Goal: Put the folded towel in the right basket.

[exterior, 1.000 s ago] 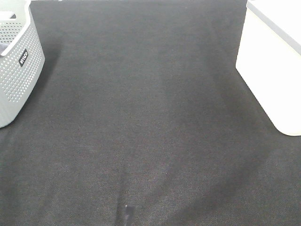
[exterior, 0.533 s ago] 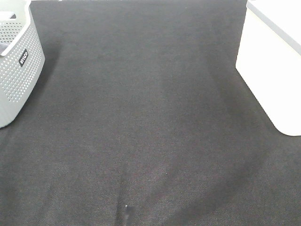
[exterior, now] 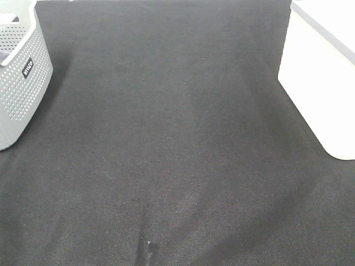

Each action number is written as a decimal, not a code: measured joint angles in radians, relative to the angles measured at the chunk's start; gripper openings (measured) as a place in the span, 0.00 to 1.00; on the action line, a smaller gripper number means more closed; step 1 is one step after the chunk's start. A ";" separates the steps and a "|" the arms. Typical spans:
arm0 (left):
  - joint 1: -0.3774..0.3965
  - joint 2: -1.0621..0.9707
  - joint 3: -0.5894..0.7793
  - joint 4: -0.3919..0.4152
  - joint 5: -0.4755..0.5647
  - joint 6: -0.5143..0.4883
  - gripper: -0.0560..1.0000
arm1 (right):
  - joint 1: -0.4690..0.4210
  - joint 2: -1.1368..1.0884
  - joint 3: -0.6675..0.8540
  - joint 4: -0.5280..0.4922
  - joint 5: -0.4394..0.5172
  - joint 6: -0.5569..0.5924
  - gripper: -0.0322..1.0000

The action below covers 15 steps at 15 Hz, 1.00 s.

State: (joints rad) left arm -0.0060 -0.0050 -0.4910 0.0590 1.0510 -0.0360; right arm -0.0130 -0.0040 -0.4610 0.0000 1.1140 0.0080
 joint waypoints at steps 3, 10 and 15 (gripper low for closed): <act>0.000 0.000 0.000 0.000 0.000 0.000 0.99 | 0.000 0.000 0.000 0.035 0.000 0.000 0.98; 0.000 0.000 0.000 0.000 0.000 0.000 0.99 | 0.000 0.000 0.006 0.040 -0.002 0.000 0.98; 0.000 0.000 0.000 0.000 0.000 0.000 0.99 | 0.000 0.000 0.006 0.040 -0.007 0.000 0.98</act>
State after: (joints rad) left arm -0.0060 -0.0050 -0.4910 0.0590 1.0510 -0.0360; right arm -0.0130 -0.0040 -0.4550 0.0400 1.1070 0.0080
